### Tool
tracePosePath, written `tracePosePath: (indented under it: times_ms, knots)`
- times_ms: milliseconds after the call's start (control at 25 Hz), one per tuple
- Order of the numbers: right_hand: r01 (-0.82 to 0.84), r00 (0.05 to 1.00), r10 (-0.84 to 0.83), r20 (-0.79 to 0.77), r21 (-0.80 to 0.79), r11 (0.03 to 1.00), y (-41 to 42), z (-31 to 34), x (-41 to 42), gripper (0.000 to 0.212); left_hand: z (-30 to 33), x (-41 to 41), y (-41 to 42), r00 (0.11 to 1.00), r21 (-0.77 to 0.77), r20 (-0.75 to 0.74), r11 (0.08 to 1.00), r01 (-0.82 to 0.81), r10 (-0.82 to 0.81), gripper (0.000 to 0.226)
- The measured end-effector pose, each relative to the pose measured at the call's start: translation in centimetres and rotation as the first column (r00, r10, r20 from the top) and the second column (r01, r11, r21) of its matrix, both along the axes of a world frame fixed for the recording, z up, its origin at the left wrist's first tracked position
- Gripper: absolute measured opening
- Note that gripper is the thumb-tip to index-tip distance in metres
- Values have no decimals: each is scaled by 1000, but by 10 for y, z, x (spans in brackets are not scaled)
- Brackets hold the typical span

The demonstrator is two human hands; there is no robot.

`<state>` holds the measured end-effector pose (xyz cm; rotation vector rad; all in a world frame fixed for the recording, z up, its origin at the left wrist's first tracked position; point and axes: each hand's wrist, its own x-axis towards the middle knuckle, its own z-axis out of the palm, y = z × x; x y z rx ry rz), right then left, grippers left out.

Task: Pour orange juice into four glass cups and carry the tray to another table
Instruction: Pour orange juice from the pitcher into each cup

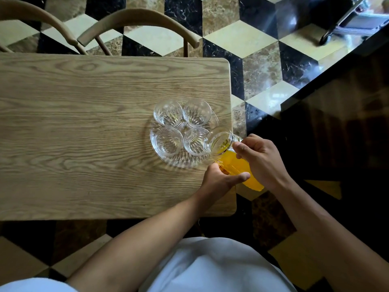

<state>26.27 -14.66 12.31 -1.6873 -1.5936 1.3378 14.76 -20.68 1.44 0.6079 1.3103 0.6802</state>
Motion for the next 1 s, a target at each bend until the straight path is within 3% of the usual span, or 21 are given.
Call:
tracePosePath:
  times_ms: [440,800,1000]
  knots:
    - [-19,990,28,140,-65,998,7,1,-17,32,8,6,-6,986,-71,161,997,-33,44,28]
    - [-61,964,70,255,-46,997,9,0,-27,42,9,3,-9,966,-45,235,994,-99,107,25]
    - [-54,960,67,273,-55,997,12,5,-32,40,5,5,-10,938,-78,291,982,-172,188,37]
